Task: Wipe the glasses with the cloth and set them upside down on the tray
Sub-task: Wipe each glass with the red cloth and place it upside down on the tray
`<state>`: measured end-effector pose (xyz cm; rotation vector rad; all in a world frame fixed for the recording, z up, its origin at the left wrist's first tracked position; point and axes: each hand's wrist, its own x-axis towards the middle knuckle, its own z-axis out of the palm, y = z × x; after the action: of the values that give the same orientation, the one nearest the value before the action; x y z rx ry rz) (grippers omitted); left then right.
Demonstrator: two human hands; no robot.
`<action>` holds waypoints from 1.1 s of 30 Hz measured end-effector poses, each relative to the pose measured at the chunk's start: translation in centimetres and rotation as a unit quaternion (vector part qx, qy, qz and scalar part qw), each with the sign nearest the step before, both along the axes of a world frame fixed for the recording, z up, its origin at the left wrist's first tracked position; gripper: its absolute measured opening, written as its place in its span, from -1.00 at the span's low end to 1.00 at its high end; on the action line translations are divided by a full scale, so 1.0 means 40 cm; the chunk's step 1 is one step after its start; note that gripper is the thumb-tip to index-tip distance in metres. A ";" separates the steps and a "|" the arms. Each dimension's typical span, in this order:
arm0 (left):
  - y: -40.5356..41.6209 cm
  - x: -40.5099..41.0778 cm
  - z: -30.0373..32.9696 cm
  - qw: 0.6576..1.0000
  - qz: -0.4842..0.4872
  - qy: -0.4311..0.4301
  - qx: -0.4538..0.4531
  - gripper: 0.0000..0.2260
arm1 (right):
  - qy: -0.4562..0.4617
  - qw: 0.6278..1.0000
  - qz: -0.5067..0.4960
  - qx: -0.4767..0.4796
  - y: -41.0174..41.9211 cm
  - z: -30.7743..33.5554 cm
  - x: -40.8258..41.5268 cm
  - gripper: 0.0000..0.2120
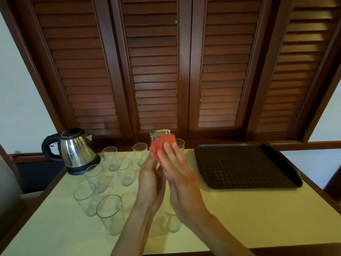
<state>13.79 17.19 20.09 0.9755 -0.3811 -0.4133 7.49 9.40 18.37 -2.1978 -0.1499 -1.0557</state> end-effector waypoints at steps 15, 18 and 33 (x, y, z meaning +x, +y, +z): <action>-0.003 -0.006 -0.013 0.999 0.000 0.000 0.049 -0.53 | 0.005 0.999 -0.038 0.025 -0.006 0.056 0.021 -0.53; 0.009 0.021 0.003 0.999 -0.005 0.019 0.026 -0.48 | -0.004 0.998 -0.031 -0.058 0.024 0.001 0.000 -0.48; 0.000 0.019 -0.007 0.999 -0.007 -0.006 0.048 -0.47 | -0.015 0.996 -0.011 0.090 -0.010 0.061 0.022 -0.55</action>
<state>14.54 17.18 19.80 1.0691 -0.3828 -0.4408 8.36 9.01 20.80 -2.0269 -0.0425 -1.0724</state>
